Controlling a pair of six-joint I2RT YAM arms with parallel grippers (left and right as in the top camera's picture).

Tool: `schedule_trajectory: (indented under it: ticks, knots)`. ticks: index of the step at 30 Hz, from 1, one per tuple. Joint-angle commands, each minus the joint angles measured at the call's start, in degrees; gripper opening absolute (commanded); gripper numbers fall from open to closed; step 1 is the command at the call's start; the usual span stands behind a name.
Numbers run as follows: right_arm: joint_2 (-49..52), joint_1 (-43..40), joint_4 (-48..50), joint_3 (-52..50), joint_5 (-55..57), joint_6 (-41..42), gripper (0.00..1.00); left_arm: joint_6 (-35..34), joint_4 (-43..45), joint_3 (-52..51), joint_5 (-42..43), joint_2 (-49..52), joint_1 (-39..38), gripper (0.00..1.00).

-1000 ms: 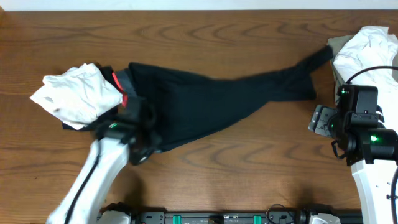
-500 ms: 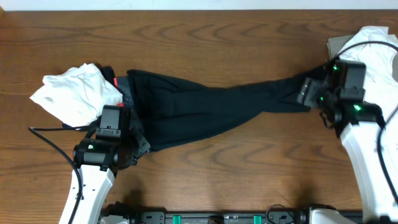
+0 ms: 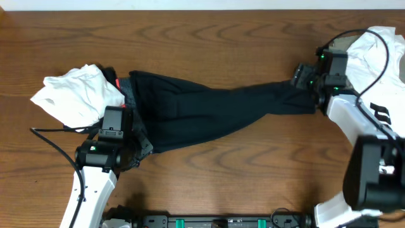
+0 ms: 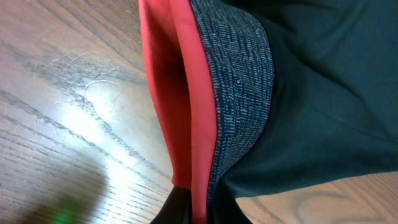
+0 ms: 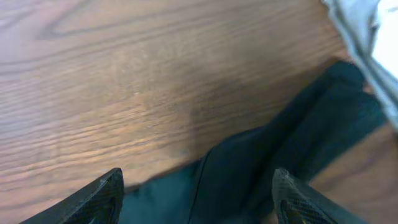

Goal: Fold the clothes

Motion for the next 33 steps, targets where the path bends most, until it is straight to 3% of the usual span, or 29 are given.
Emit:
schedule_trajectory:
  ticks: [1, 12, 15, 20, 27, 33]
  knots:
    - [3.3, -0.46, 2.54, 0.33, -0.68, 0.96, 0.74, 0.76, -0.04, -0.15, -0.92, 0.07, 0.42, 0.06]
    - [7.93, -0.48, 6.1, 0.33, -0.76, 0.94, 0.73, 0.76, -0.04, -0.15, -0.92, 0.07, 0.42, 0.06]
    - [7.96, -0.48, 6.14, 0.33, -0.63, 0.96, 0.67, 0.76, -0.04, -0.15, -0.92, 0.07, 0.42, 0.06]
    - [7.96, -0.48, 5.9, 0.33, -0.63, 3.06, 0.01, 0.76, -0.02, -0.15, -0.92, 0.07, 0.42, 0.06]
    - [5.14, -0.66, 6.1, 0.48, -1.07, 3.54, 0.01, 0.96, 3.56, 0.04, -0.9, -0.15, 0.42, 0.06]
    - [-5.79, -3.65, 1.33, 6.82, -1.05, 3.52, 0.01, 3.34, 22.88, 4.07, -0.92, -0.31, 0.48, 0.06]
